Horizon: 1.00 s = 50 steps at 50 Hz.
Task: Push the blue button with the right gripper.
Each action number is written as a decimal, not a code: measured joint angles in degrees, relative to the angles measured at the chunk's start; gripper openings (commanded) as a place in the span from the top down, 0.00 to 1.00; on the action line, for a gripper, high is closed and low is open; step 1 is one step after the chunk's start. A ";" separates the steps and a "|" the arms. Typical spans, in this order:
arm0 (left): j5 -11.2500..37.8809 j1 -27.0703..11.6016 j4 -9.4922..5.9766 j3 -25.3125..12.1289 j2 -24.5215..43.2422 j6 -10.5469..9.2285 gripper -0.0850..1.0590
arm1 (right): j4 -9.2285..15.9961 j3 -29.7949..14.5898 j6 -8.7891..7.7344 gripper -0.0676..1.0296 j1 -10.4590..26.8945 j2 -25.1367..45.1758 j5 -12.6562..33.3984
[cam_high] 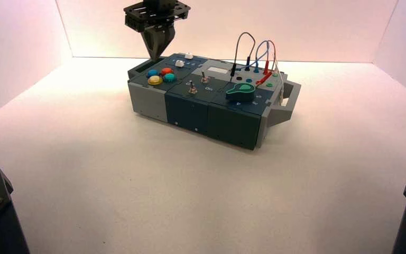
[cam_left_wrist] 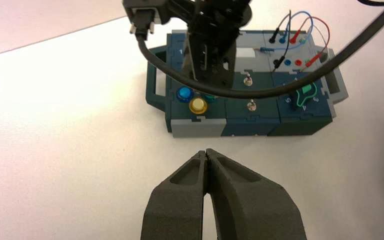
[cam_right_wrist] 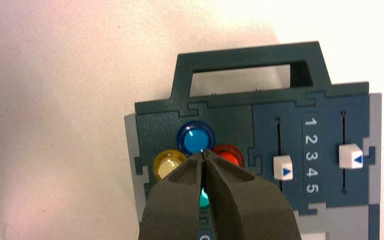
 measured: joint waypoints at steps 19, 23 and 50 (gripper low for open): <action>1.05 0.00 0.00 0.00 -0.09 -0.09 0.95 | 0.00 -2.90 -0.26 0.96 0.00 3.16 1.49; 0.97 0.00 0.00 -0.09 -0.09 -0.09 0.95 | 0.00 -2.99 -0.26 0.96 0.00 3.52 1.49; 0.62 0.09 0.09 0.00 0.00 -0.35 0.95 | 0.09 -3.34 -0.26 0.96 0.18 5.10 1.14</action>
